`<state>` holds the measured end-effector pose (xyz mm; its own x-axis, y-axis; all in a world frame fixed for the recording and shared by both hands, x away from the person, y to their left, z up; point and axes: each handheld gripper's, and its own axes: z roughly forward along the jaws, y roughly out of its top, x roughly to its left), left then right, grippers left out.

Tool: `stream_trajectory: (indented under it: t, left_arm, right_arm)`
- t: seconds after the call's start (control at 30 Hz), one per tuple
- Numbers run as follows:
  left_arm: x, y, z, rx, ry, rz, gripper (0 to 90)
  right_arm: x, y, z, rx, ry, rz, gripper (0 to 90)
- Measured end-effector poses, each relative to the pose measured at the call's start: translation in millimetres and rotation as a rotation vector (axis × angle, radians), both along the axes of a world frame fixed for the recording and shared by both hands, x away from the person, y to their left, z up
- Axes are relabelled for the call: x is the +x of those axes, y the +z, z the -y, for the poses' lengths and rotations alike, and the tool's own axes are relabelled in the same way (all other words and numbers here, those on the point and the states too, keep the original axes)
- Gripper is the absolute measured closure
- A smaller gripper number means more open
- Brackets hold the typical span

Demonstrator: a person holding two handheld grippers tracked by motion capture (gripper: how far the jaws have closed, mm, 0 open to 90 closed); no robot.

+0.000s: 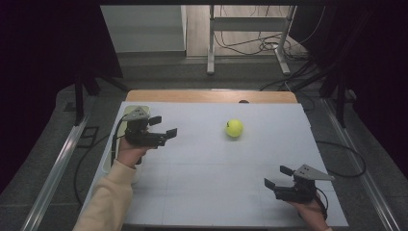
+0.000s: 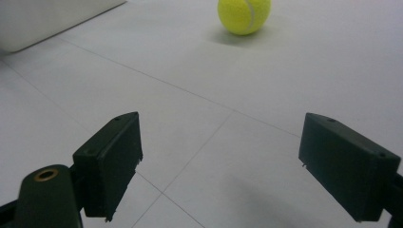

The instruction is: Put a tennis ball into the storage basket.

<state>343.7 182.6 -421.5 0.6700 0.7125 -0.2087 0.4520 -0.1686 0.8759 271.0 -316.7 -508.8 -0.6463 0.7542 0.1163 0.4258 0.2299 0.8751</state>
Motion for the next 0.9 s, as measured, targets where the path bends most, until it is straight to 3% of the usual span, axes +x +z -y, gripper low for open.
stream_trajectory:
  t: [0.9]
  left_arm:
    - [10.6, -12.6, 42.6, 0.021, -0.073, -0.017, 13.3]
  right_arm:
    - [5.7, -0.5, -4.8, -0.006, 0.015, 0.012, 14.9]
